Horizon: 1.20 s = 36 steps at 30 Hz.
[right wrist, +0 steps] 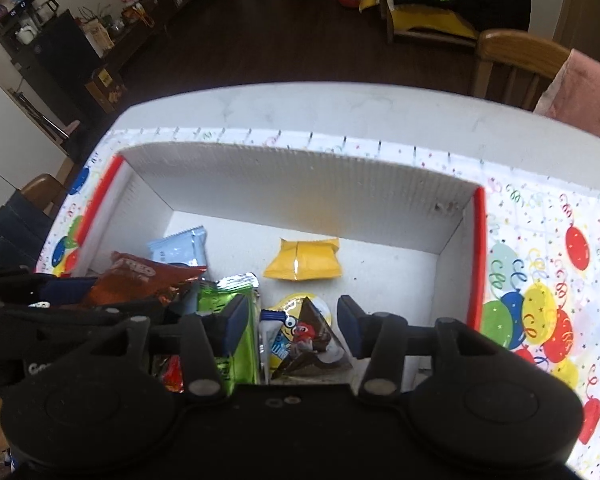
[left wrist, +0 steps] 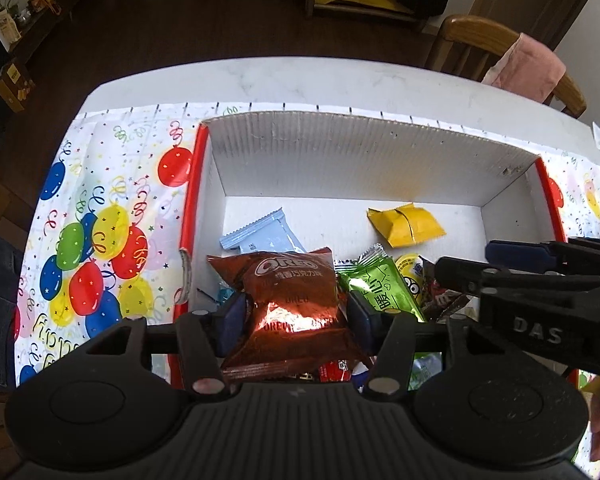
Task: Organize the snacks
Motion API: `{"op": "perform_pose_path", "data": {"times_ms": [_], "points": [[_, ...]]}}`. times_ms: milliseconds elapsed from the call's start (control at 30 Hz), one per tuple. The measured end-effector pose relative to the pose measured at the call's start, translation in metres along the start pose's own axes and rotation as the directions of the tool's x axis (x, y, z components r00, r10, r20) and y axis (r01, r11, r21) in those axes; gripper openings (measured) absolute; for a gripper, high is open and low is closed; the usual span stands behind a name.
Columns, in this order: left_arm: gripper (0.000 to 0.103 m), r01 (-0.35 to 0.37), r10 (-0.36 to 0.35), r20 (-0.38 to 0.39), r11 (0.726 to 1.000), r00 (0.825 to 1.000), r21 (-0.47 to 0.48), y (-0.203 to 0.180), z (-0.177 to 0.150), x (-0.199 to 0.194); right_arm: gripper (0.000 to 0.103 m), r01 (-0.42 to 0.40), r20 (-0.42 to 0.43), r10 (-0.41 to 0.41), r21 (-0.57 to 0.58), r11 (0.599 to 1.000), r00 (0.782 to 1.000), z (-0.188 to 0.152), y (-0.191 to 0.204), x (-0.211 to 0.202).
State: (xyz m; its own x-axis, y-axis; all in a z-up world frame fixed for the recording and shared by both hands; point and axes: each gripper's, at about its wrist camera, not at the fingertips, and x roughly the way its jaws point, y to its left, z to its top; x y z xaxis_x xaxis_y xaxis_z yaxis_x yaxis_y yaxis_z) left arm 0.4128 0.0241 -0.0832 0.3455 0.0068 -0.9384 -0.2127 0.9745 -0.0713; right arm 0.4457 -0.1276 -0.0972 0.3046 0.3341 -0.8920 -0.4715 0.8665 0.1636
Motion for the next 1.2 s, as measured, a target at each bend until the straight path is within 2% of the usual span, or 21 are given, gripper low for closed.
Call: {"op": "perform_pose_path", "data": {"times_ms": [133,200,533,667,700,800,900,967,1200], "points": [[0.056,0.012,-0.011,0.033,1.000,0.999,-0.008,0.004,-0.006,-0.012,0.053,-0.002,0.029,0.002,-0.017,1.000,1.000,-0.006,0.003,-0.018],[0.062,0.020,-0.019,0.056,1.000,0.998,-0.002,0.005,-0.010,-0.020,0.055,-0.001,0.046,0.002,-0.020,1.000,0.999,-0.010,0.004,-0.028],[0.068,0.047,-0.050,0.162,0.999,0.985,0.024,0.004,-0.036,-0.067,0.072,-0.047,0.133,0.048,-0.013,0.999,0.990,-0.034,0.011,-0.074],[0.074,0.063,-0.070,0.221,0.997,0.973,0.040,0.003,-0.049,-0.089,0.080,-0.064,0.181,0.067,-0.023,0.998,0.981,-0.048,0.015,-0.095],[0.074,0.067,-0.075,0.235,0.997,0.969,0.043,0.003,-0.053,-0.095,0.080,-0.071,0.191,0.075,-0.028,0.997,0.979,-0.051,0.017,-0.100],[0.074,0.056,-0.072,0.279,0.996,0.957,0.062,0.001,-0.066,-0.110,0.091,-0.058,0.238,0.068,-0.050,0.997,0.969,-0.064,0.023,-0.117],[0.074,0.043,-0.070,0.332,0.995,0.941,0.090,0.000,-0.082,-0.126,0.092,-0.064,0.282,0.083,-0.075,0.995,0.956,-0.078,0.030,-0.132],[0.075,0.037,-0.073,0.358,0.994,0.931,0.106,0.000,-0.092,-0.134,0.100,-0.055,0.307,0.082,-0.094,0.994,0.948,-0.087,0.036,-0.141],[0.077,0.055,-0.103,0.408,0.990,0.907,0.127,0.004,-0.125,-0.155,0.102,-0.032,0.390,0.080,-0.128,0.991,0.918,-0.118,0.046,-0.167]]}}
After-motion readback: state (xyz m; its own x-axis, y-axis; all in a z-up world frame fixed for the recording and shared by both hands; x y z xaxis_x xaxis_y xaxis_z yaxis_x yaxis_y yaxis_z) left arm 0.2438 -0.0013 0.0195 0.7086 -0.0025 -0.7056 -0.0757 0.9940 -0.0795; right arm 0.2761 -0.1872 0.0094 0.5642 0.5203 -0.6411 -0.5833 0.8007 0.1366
